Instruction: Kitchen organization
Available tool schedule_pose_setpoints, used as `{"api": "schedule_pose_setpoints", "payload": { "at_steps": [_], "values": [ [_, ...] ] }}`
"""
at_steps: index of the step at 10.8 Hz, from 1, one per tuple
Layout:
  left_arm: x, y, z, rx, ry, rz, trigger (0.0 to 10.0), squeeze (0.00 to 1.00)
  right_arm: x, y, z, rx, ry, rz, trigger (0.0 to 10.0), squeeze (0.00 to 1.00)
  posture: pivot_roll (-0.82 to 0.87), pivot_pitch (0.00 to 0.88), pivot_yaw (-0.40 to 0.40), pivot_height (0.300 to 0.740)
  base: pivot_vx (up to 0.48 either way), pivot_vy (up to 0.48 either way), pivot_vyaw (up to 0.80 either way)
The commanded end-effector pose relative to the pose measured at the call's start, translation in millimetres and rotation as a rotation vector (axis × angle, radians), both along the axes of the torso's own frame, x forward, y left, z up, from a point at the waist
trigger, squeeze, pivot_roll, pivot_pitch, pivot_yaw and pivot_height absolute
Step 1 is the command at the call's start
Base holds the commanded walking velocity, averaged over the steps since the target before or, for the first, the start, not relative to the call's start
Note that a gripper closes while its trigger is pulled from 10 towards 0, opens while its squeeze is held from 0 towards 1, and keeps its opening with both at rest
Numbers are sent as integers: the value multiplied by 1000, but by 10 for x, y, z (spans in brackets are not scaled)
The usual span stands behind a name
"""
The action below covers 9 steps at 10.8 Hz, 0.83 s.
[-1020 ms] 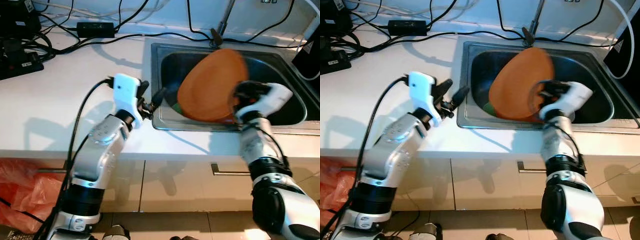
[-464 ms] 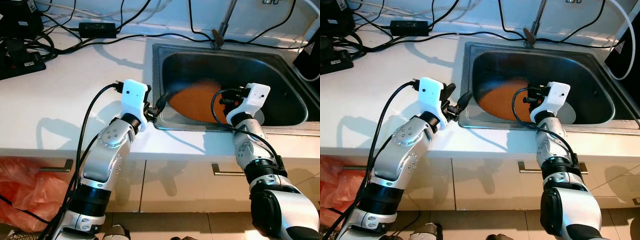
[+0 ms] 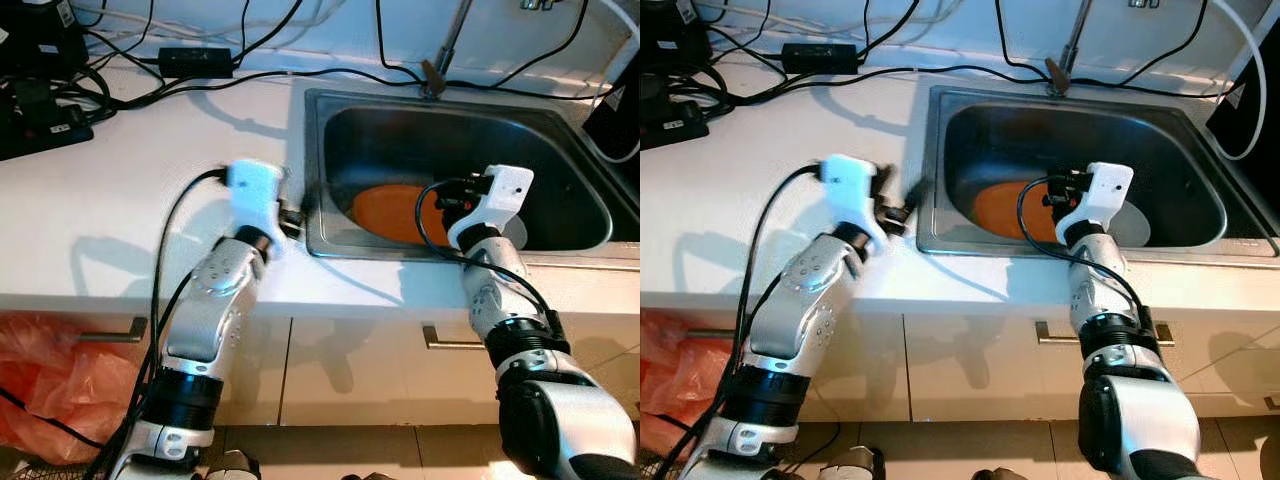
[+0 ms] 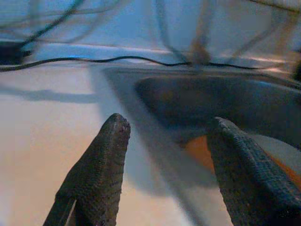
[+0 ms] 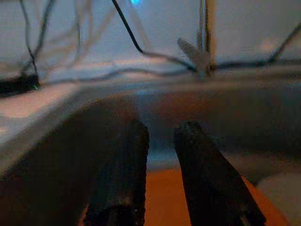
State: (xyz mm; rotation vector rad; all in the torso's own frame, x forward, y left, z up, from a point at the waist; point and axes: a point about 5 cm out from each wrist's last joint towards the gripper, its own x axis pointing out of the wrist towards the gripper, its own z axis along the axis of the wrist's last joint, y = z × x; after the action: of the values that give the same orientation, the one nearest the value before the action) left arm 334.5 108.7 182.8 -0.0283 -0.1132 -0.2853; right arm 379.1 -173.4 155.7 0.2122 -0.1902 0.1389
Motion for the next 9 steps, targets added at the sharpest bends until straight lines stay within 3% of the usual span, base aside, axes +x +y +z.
{"api": "schedule_pose_setpoints", "payload": {
  "at_steps": [1, 2, 4, 6, 9],
  "values": [
    [26, 63, -6, -10, -15, 71, 10000, 0, -18, -19, 84, -23, -57, -2, 10000, 0, 90, 77, -87, 740, 0, 0, 0],
    [43, 206, 37, 1, -71, 175, 10000, 0, -31, 18, 236, -31, -139, 9, 10000, 0, 88, 82, -88, 740, 0, 0, 0],
    [48, 277, 55, 16, -108, 239, 10000, 0, -64, 56, 301, -59, -185, 12, 10000, 0, 87, 87, -87, 740, 0, 0, 0],
    [48, 278, 45, 1, -129, 266, 10000, 0, -144, 63, 296, -55, -214, -4, 10000, 0, 78, 94, -84, 740, 0, 0, 0],
    [57, 206, 10, 16, -135, 254, 10000, 0, -174, 52, 209, -41, -175, -31, 10000, 0, 74, 87, -72, 740, 0, 0, 0]
  ]
}}
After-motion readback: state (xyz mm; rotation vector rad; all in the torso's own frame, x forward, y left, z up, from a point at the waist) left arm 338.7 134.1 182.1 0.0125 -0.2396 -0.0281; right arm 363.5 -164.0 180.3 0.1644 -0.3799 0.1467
